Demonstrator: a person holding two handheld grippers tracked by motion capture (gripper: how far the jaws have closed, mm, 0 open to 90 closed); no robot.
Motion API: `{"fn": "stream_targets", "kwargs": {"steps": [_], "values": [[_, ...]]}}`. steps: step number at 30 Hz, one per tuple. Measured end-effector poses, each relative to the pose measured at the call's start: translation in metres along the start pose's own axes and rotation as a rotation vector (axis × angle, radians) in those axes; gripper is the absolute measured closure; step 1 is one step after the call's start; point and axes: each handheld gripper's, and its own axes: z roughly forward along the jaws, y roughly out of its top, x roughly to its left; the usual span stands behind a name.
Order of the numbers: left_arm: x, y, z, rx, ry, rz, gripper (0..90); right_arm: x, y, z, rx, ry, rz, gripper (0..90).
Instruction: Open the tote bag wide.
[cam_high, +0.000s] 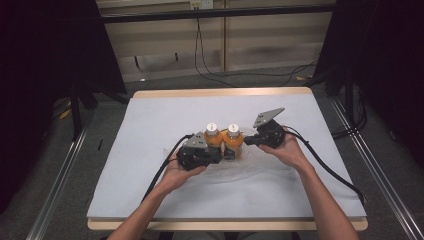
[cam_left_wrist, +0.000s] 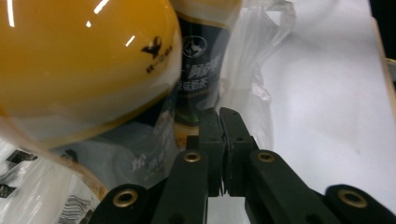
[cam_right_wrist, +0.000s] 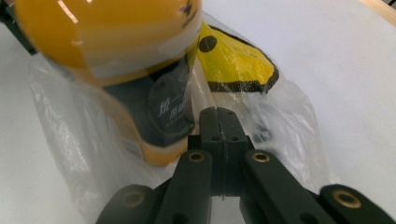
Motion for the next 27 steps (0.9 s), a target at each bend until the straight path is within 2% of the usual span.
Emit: {"fn": "stream_targets", "kwargs": {"steps": [3, 4, 7, 9, 11, 12, 13, 14, 15, 17, 18, 19, 20, 22, 24, 27], "values": [[-0.001, 0.001, 0.001, -0.014, -0.003, -0.016, 88.0, -0.001, 0.001, 0.003, 0.000, 0.008, -0.002, 90.0], [-0.001, 0.000, 0.005, -0.002, 0.011, -0.014, 88.9, -0.002, 0.001, 0.006, 0.009, 0.011, -0.001, 90.0], [-0.001, -0.001, 0.011, 0.006, 0.004, -0.012, 89.7, -0.003, 0.000, 0.009, 0.017, 0.014, -0.004, 90.0], [-0.004, -0.002, 0.017, 0.024, 0.013, -0.003, 90.0, -0.003, 0.000, 0.013, 0.021, 0.017, -0.001, 90.0], [-0.007, -0.003, 0.022, 0.045, -0.004, 0.005, 90.0, -0.004, -0.001, 0.016, 0.022, 0.023, 0.007, 90.0], [-0.008, -0.002, 0.024, 0.066, 0.006, 0.015, 90.0, -0.004, -0.002, 0.017, 0.028, 0.023, 0.006, 90.0], [-0.008, -0.003, 0.026, 0.054, 0.004, 0.010, 90.0, -0.004, -0.003, 0.019, 0.025, 0.029, 0.008, 90.0], [-0.008, -0.004, 0.027, 0.053, 0.004, 0.001, 90.0, -0.003, -0.003, 0.021, 0.032, 0.024, 0.012, 90.0], [-0.008, -0.004, 0.026, 0.063, 0.011, 0.011, 90.0, -0.003, -0.003, 0.023, 0.032, 0.034, 0.008, 90.0], [-0.006, -0.005, 0.024, 0.061, 0.022, 0.006, 90.0, -0.003, -0.004, 0.026, 0.034, 0.035, 0.007, 90.0], [-0.005, -0.006, 0.024, 0.044, 0.024, -0.002, 90.0, -0.003, -0.005, 0.027, 0.034, 0.042, 0.011, 90.0], [-0.004, -0.007, 0.023, 0.052, 0.041, 0.001, 90.0, -0.003, -0.005, 0.029, 0.045, 0.028, 0.014, 90.0], [-0.003, -0.011, 0.021, 0.045, 0.044, -0.020, 90.0, -0.004, -0.006, 0.031, 0.038, 0.045, 0.022, 90.0], [-0.002, -0.013, 0.019, 0.054, 0.056, -0.020, 90.0, -0.004, -0.006, 0.034, 0.038, 0.044, 0.025, 90.0], [0.001, -0.017, 0.018, 0.049, 0.059, -0.041, 90.0, -0.004, -0.007, 0.035, 0.038, 0.050, 0.027, 90.0], [-0.001, -0.021, 0.023, 0.090, 0.060, -0.021, 90.0, -0.006, -0.008, 0.041, 0.046, 0.056, 0.038, 90.0]]}}
